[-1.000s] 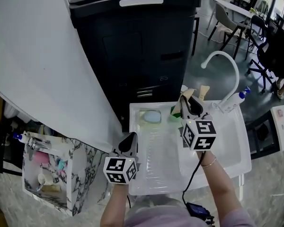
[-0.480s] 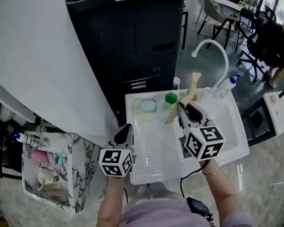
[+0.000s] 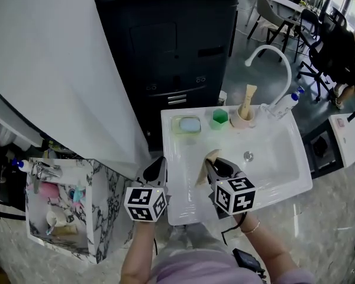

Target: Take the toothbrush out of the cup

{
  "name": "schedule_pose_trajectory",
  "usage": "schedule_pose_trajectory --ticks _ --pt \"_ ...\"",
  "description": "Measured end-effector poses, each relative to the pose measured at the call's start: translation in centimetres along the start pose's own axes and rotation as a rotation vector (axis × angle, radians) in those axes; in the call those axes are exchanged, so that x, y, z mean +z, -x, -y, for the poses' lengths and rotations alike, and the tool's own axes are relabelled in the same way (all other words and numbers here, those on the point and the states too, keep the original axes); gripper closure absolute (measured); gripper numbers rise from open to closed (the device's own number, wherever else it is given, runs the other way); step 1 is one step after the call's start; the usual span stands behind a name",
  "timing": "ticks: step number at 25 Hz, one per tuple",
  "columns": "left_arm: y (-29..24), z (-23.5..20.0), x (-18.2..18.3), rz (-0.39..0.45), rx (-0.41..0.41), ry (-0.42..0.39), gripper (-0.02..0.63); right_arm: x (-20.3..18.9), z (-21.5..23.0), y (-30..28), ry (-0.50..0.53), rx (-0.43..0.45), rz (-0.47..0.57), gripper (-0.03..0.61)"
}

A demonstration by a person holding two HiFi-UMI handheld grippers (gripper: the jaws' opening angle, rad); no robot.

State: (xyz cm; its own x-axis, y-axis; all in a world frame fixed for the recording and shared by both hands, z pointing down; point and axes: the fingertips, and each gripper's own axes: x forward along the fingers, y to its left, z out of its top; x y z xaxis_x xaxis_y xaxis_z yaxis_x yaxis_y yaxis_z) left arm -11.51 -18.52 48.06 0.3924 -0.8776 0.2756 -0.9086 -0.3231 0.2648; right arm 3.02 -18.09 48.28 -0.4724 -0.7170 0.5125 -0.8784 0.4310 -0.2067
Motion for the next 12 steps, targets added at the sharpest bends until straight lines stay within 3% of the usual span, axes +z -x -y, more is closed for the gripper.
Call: schedule_pose_trajectory --ticks 4,12 --pt "0.2 -1.1 -1.2 -0.019 0.015 0.019 0.614 -2.7 -0.6 -1.7 -0.016 0.013 -0.071 0.509" --pt "-0.8 -2.8 -2.4 -0.045 0.05 0.049 0.614 -3.8 0.4 -6.2 0.008 -0.014 -0.126 0.509"
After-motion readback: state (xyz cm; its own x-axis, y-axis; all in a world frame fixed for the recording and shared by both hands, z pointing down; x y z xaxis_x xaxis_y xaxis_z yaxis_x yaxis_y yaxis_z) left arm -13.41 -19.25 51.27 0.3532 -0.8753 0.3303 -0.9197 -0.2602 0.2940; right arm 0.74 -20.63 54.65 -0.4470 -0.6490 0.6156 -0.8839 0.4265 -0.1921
